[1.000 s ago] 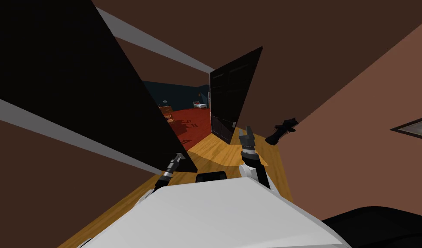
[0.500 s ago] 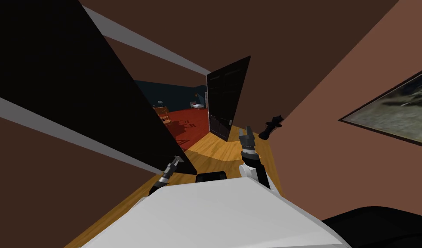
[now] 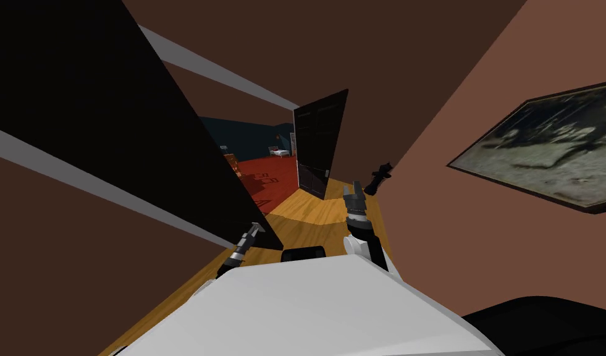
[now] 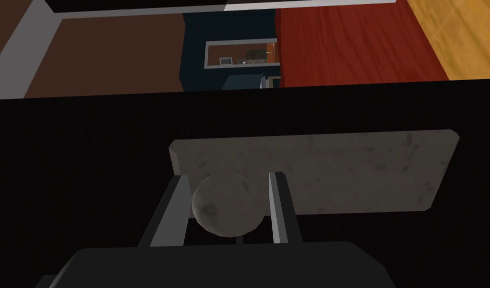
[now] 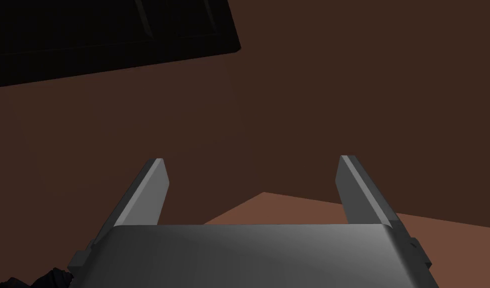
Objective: Pull the door open
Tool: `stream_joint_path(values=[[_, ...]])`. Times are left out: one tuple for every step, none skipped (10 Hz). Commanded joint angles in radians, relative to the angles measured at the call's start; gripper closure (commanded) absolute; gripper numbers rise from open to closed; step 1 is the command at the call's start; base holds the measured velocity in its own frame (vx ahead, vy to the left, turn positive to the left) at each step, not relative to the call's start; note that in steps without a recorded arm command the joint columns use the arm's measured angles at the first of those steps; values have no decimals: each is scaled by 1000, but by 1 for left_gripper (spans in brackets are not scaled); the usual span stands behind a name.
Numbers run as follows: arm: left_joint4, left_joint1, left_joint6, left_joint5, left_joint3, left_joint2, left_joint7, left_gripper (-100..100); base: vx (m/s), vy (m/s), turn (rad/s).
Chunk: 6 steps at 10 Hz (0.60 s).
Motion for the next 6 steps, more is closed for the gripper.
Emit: stream_joint_path(values=[[20, -23, 10, 3, 3, -7, -8, 100, -189, 85, -166], [31, -39, 18, 5, 5, -13, -13, 100, -176, 80, -154], [43, -56, 26, 8, 7, -20, -18, 100, -189, 67, -132], [56, -75, 35, 10, 9, -26, -23, 100, -201, 95, -192], [63, -84, 39, 11, 11, -30, -26, 100, -184, 96, -154], [76, -103, 49, 14, 13, -37, -31, 100, -196, 93, -142]])
